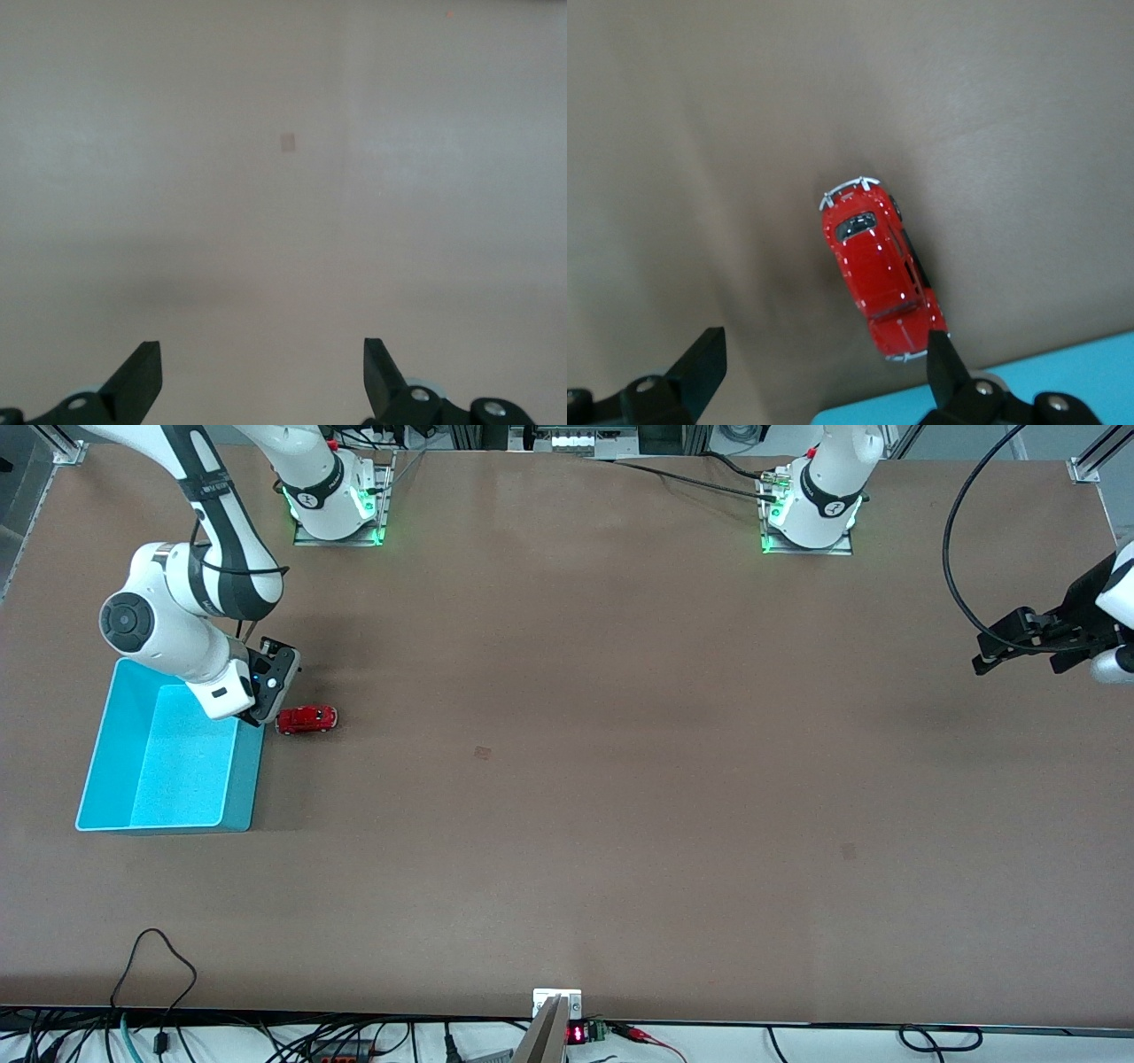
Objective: Wind red beetle toy and store in blue box
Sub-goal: 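Lower the right gripper and grasp the red car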
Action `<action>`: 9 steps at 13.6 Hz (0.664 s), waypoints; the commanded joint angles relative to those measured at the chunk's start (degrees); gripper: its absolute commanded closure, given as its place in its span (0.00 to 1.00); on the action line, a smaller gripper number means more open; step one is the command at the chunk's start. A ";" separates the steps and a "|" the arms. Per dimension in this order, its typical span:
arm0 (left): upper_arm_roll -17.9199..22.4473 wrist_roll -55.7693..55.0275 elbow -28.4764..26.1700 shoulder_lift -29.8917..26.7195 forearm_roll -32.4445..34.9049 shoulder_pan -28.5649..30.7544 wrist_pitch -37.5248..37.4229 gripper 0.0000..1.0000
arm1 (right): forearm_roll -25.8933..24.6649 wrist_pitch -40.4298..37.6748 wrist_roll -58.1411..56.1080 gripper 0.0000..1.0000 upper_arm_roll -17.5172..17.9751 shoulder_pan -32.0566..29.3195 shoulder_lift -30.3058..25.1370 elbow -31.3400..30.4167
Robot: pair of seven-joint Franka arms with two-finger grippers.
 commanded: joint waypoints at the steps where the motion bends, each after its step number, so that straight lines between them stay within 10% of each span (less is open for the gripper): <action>1: -0.12 -0.05 0.93 0.53 0.13 -0.38 -1.45 0.00 | -0.24 7.33 -5.24 0.00 1.46 -0.52 2.11 -2.56; 9: -0.03 -0.05 0.93 0.61 0.13 -0.20 -0.31 0.00 | -6.83 12.35 -5.87 0.00 3.40 -0.52 4.58 -2.20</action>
